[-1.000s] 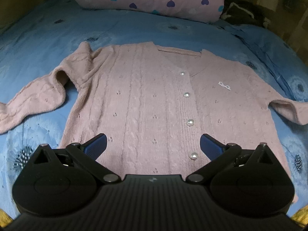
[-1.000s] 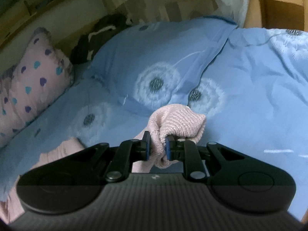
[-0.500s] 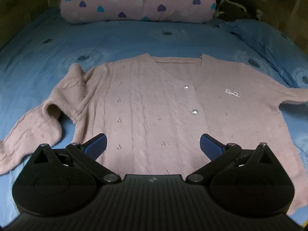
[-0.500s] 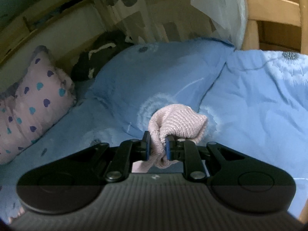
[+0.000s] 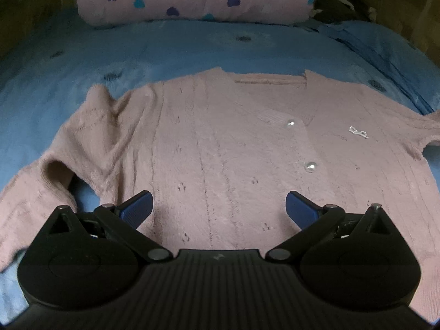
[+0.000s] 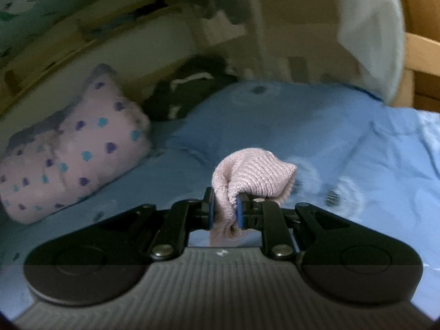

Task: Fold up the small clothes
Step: 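Lift the cuff with the right gripper, lay it across the cardigan body, open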

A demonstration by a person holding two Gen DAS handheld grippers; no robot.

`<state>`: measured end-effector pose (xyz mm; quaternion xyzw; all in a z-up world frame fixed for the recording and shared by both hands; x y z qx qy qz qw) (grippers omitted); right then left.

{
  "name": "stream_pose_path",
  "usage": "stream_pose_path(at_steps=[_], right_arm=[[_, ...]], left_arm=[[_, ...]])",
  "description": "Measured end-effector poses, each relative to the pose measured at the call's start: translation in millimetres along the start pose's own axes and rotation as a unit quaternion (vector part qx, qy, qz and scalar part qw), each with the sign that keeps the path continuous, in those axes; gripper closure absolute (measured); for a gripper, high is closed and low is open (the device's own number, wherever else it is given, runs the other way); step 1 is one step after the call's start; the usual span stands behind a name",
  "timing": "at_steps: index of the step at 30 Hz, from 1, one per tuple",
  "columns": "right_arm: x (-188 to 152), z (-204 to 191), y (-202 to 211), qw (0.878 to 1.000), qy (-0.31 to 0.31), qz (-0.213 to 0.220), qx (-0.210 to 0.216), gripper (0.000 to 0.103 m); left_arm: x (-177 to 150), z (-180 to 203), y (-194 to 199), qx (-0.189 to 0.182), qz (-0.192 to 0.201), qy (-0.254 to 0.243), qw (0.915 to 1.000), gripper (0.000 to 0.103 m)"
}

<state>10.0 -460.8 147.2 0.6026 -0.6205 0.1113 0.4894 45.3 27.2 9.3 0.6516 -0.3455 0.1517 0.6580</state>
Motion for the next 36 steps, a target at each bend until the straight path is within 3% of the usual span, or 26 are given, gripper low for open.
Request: stream_pose_path(at_steps=[5, 9, 17, 20, 24, 28, 32, 36], right_arm=[[-17.1, -62.2, 9.8, 0.998, 0.038, -0.003, 0.048, 0.085], [-45.3, -113.3, 12.1, 0.993, 0.070, -0.013, 0.095, 0.085], [-120.3, -184.2, -0.6, 0.975, 0.056, -0.103, 0.189, 0.085], [-161.3, -207.2, -7.6, 0.965, 0.085, -0.132, 0.209, 0.085], [-232.1, -221.3, -22.5, 0.950, 0.117, -0.197, 0.214, 0.084], [-286.4, -227.5, -32.4, 0.935, 0.135, -0.245, 0.217, 0.084], [-315.4, -233.0, -35.9, 0.923, 0.143, -0.271, 0.235, 0.082], [-322.3, -233.8, -35.5, 0.916, 0.137, -0.280, 0.253, 0.079]], left_arm=[[-15.4, -14.5, -21.4, 0.023, -0.043, 0.033, 0.9983, 0.000], [-14.3, -19.0, -18.1, 0.025, -0.034, 0.027, 0.9987, 0.000], [-10.4, -49.2, -3.9, 0.051, -0.020, 0.054, 0.9970, 0.000], [-8.2, -61.0, 2.0, 0.070, -0.009, 0.056, 0.9959, 0.000], [-11.4, -68.5, 3.3, 0.089, -0.011, 0.045, 0.9949, 0.000], [-16.0, -72.4, 7.4, 0.079, -0.012, 0.045, 0.9957, 0.000], [-18.3, -75.8, 8.1, 0.085, -0.012, 0.046, 0.9952, 0.000], [-21.3, -83.5, 5.7, 0.078, -0.018, 0.068, 0.9945, 0.000]])
Point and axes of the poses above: each gripper's, at about its wrist camera, not at the fingertips, and y roughly against the way its jaws point, z to its right, x to its top, the point moved 5 cm from there along -y, roughly the way its jaws point, and after that the axes turned 11 degrees about -y, right-handed, at the moved point
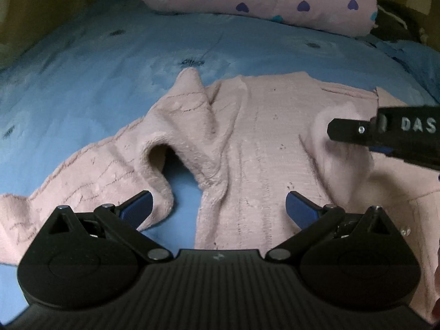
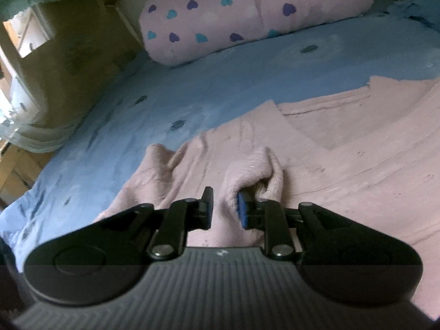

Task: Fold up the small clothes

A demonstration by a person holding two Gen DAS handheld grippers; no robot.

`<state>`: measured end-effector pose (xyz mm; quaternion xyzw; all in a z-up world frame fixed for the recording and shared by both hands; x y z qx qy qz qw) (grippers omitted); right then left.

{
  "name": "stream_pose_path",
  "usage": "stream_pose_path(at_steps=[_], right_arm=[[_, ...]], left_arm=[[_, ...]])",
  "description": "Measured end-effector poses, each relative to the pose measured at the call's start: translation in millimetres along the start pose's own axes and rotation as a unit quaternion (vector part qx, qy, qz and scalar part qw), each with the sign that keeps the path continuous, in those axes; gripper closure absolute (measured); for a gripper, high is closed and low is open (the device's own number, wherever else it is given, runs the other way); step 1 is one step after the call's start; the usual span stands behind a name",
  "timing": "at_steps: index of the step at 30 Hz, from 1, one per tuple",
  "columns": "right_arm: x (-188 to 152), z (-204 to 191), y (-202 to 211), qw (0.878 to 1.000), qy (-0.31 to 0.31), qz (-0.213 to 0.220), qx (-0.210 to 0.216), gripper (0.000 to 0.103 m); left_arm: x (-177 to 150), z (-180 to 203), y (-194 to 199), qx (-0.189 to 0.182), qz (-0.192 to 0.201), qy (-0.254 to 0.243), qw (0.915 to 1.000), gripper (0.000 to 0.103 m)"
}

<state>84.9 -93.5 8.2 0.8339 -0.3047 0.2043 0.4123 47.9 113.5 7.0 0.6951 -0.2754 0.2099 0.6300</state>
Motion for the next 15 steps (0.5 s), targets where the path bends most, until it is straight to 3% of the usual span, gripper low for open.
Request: stream_pose_path(at_steps=[1, 3, 4, 7, 12, 15], right_arm=[[-0.2, -2.2, 0.9, 1.000, 0.002, -0.004, 0.005, 0.077], [-0.5, -5.7, 5.4, 1.000, 0.017, -0.007, 0.005, 0.054], [-0.3, -7.5, 11.2, 1.000, 0.030, -0.002, 0.007, 0.051], [3.3, -3.6, 32.6, 0.998, 0.057, 0.018, 0.010, 0.050], [20.5, 33.8, 60.2, 0.998, 0.039, 0.047, -0.010, 0.049], [29.5, 60.9, 67.5, 0.996, 0.039, 0.065, -0.057, 0.049]], left_arm=[[-1.7, -2.1, 1.8, -0.005, -0.001, 0.006, 1.0000, 0.000], [-2.2, -4.4, 2.5, -0.015, 0.000, 0.015, 0.9998, 0.000], [-2.4, -4.7, 3.9, -0.017, 0.002, 0.016, 0.9997, 0.000], [-1.6, -3.1, 10.9, -0.019, 0.016, 0.011, 0.9996, 0.000], [4.0, 8.6, 24.7, -0.026, 0.044, -0.009, 0.9987, 0.000], [10.0, 22.8, 31.8, -0.049, 0.056, -0.022, 0.9970, 0.000]])
Point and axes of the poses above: each gripper's, at about its wrist camera, not at the fingertips, and y roughly against the way its jaws point, z to its right, x to its top, the point moved 5 cm from there along -y, roughly the way its jaws point, and after that the axes turned 11 degrees about -y, right-handed, at the moved point
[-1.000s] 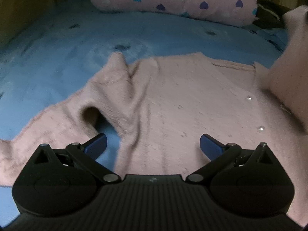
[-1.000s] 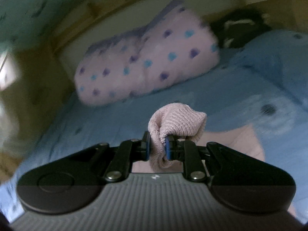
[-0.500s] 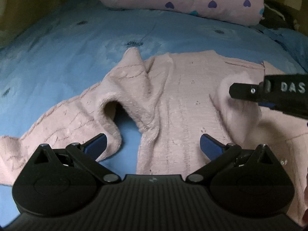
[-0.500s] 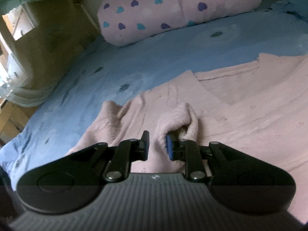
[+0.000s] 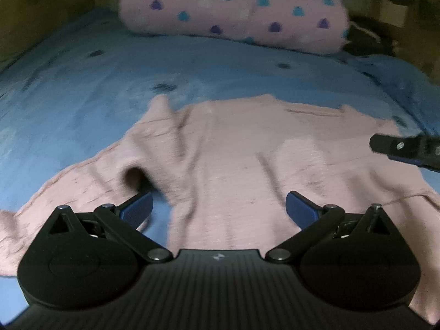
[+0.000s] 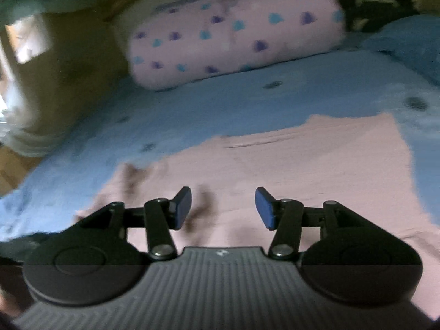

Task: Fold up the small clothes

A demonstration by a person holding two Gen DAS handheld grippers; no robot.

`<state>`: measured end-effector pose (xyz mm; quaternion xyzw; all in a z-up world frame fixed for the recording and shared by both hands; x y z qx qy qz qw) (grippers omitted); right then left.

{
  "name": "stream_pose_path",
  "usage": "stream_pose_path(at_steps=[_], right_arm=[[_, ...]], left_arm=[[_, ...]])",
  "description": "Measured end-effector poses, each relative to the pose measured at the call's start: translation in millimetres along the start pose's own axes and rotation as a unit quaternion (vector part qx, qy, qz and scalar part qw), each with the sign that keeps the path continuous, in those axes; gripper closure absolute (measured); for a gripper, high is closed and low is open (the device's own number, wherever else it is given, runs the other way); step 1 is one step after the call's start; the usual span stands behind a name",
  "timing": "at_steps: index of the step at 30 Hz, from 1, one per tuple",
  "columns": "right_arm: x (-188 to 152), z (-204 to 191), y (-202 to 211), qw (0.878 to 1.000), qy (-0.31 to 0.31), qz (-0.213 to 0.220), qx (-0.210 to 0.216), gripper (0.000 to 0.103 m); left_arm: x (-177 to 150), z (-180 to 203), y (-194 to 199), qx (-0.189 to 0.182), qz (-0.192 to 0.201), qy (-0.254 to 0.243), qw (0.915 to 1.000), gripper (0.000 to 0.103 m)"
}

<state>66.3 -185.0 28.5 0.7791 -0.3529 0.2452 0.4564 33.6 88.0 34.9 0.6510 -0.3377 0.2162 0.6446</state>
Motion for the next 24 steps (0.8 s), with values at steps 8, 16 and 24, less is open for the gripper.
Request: stream_pose_path(at_steps=[8, 16, 24], right_arm=[[13.9, 61.6, 6.4, 0.997, 0.038, 0.038, -0.063, 0.049], [32.2, 115.1, 1.8, 0.987, 0.024, 0.038, -0.155, 0.049], [38.7, 145.0, -0.9, 0.984, -0.045, 0.014, -0.173, 0.049]], left_arm=[[25.2, 51.0, -6.4, -0.045, 0.015, -0.004, 0.9989, 0.000], [39.4, 106.7, -53.8, -0.021, -0.007, -0.012, 0.9997, 0.000], [32.2, 81.0, -73.9, 0.054, -0.013, -0.015, 0.9983, 0.000]])
Point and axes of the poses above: each gripper's, at about its wrist camera, not at the fingertips, and y roughly against the way its jaws point, z to its right, x to its top, the point moved 5 cm from there along -y, roughly the way its jaws point, and after that the axes turned 11 degrees about -y, right-handed, at the moved point
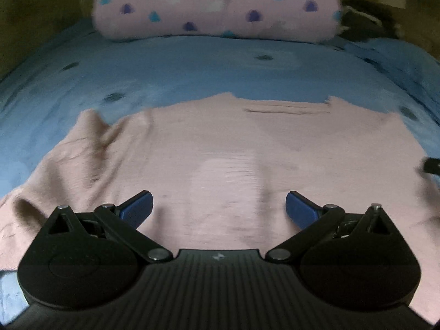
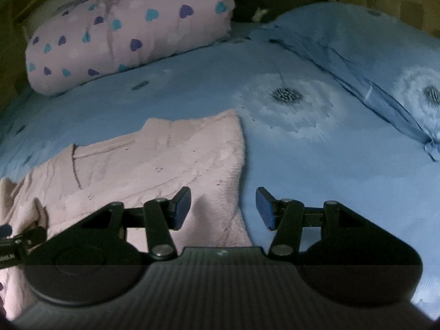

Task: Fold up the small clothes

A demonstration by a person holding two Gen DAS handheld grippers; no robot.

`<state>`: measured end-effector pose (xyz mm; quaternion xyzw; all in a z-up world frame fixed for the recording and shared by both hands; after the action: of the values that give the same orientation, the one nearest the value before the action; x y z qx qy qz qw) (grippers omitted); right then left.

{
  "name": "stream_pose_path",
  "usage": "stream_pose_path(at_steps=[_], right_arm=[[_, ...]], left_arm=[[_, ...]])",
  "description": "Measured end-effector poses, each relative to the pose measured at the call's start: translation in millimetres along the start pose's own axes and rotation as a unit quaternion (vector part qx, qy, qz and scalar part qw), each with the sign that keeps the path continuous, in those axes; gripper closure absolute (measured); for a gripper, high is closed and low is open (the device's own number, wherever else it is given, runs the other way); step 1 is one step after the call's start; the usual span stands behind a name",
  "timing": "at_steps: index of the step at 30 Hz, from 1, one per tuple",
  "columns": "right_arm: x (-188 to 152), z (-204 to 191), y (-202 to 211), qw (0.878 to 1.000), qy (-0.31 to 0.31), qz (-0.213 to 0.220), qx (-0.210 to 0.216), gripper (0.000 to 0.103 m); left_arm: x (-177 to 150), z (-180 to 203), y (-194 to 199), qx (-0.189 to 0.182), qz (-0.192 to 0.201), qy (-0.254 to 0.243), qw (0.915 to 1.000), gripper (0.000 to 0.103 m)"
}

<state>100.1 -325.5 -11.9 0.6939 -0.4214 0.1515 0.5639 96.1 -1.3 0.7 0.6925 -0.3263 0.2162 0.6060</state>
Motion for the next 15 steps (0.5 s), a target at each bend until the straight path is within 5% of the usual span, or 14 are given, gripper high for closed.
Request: stream_pose_path(at_steps=[4, 9, 15], right_arm=[[-1.1, 3.4, 0.2, 1.000, 0.002, -0.003, -0.001, 0.049], [-5.7, 11.0, -9.6, 1.000, 0.002, -0.018, -0.019, 0.049], [-7.3, 9.9, -11.3, 1.000, 0.003, -0.015, -0.022, 0.049]], left_arm=[[-8.3, -33.5, -3.1, 0.042, -0.032, 0.033, 0.9981, 0.000], [-16.3, -62.8, 9.2, 0.047, -0.031, 0.064, 0.9964, 0.000], [-12.5, -62.5, 31.6, -0.026, 0.010, 0.081, 0.9964, 0.000]])
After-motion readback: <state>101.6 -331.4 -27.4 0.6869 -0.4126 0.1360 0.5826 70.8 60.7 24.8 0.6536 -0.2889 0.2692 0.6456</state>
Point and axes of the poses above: each gripper's, at about its wrist camera, not at the fingertips, and y roughly against the way its jaws point, z to its right, x to its top, the point moved 5 cm from there along -y, roughly the way its jaws point, and after that the axes turned 11 degrees about -y, right-handed, at the moved point
